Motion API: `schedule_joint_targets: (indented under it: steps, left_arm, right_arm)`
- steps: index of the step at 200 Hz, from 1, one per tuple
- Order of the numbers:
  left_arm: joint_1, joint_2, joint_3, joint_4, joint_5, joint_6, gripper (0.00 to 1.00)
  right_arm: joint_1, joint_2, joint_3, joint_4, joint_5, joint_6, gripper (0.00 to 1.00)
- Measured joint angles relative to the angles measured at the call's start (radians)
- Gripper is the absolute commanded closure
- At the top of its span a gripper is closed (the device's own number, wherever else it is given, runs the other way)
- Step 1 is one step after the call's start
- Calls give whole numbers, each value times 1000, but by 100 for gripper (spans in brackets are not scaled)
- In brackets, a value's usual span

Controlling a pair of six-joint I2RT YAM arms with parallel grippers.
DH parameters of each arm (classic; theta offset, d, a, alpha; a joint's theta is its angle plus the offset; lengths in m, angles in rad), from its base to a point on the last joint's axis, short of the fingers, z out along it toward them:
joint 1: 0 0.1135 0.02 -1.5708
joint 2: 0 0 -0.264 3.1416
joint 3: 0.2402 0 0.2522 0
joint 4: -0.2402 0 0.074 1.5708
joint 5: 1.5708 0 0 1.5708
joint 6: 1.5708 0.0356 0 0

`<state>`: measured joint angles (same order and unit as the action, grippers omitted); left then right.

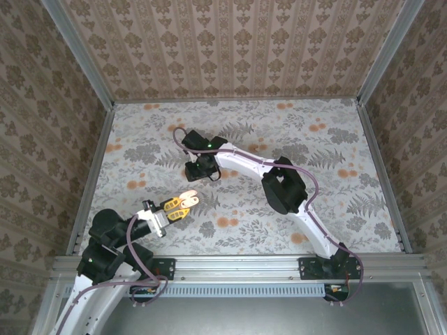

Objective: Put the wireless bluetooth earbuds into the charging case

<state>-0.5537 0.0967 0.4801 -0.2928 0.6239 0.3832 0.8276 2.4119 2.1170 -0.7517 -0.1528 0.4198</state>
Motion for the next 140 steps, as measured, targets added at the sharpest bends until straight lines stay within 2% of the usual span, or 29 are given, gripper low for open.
schedule_joint_targets:
  steps: [19, 54, 140]
  left_arm:
    - [0, 0, 0, -6, -3, 2, 100]
    - [0, -1, 0, -11, -4, 4, 100]
    - [0, -1, 0, -15, -13, 4, 100]
  right_arm:
    - [0, 0, 10, 0, 12, -3, 66]
    - [0, 12, 31, -11, 28, -18, 58]
    - [0, 106, 108, -68, 43, -48, 57]
